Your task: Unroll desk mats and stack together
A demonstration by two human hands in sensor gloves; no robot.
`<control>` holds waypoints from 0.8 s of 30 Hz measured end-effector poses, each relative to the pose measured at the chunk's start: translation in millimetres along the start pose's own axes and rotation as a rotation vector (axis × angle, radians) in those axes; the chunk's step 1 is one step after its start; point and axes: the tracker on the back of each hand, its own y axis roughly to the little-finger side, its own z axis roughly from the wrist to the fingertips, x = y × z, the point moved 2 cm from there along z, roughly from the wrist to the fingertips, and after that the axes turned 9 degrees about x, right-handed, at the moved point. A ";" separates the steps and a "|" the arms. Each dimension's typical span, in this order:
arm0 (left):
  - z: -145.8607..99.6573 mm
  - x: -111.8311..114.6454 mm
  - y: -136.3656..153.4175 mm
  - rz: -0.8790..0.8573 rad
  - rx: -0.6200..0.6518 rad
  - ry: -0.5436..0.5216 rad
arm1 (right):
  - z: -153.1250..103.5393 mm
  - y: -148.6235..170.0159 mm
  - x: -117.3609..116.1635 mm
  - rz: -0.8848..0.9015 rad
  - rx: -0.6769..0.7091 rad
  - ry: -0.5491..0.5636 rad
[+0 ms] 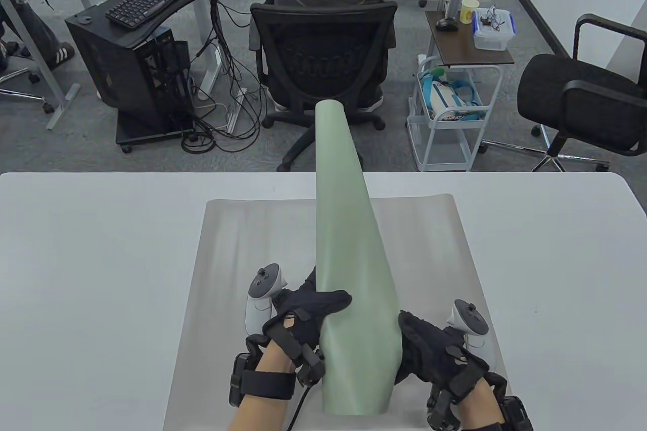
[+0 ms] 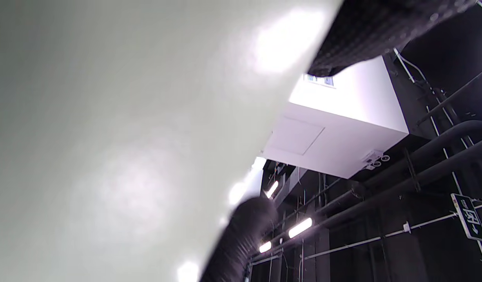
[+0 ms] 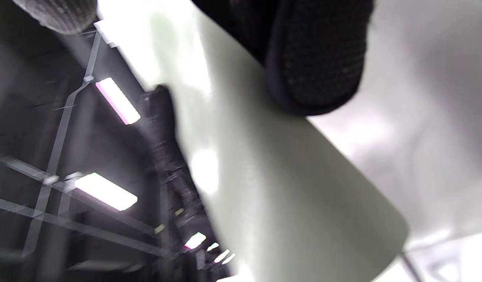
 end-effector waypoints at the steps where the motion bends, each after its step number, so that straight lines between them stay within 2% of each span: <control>1: 0.1 0.2 1.3 -0.009 -0.003 0.002 | 1.7 -1.9 -2.0 0.030 0.037 -0.042; 3: 2.6 3.8 5.1 0.007 -0.025 0.005 | 5.6 -3.7 -8.4 0.075 0.102 -0.106; 5: 5.8 8.2 11.1 0.093 -0.052 0.004 | 2.3 -6.4 -10.3 0.056 0.049 -0.083; 6: 6.8 11.1 14.3 0.117 -0.062 0.010 | -0.4 -8.4 -7.3 -0.031 0.012 -0.025; 8: 10.2 21.4 21.7 0.103 -0.070 0.035 | -7.4 -12.1 4.4 -0.320 -0.072 0.178; 9: 11.6 24.8 24.8 0.104 -0.075 0.034 | -11.7 -13.3 9.6 -0.383 -0.110 0.307; 10: 13.1 25.8 28.3 0.102 -0.078 0.021 | -14.7 -15.7 13.5 -0.403 -0.089 0.424; 11: 13.8 25.9 31.4 0.072 -0.071 0.020 | -14.5 -16.9 14.9 -0.408 -0.070 0.430; 12: 15.0 27.1 36.0 -0.035 -0.043 0.029 | -14.3 -18.9 16.6 -0.410 -0.060 0.373; 13: 14.9 28.8 38.7 -0.119 -0.022 0.029 | -14.5 -20.4 17.8 -0.398 -0.047 0.360; 15: 13.4 33.8 42.7 -0.279 0.012 0.016 | -15.6 -22.3 20.4 -0.362 -0.022 0.400; 18: 13.2 36.3 47.9 -0.507 0.060 -0.009 | -17.5 -20.5 24.0 -0.299 -0.013 0.392; 21: 16.2 36.4 54.3 -0.566 0.047 -0.010 | -17.9 -21.7 24.3 -0.238 0.015 0.370; 24: 22.0 45.7 52.2 -0.651 0.108 0.084 | -17.3 -23.1 21.8 -0.304 0.007 0.361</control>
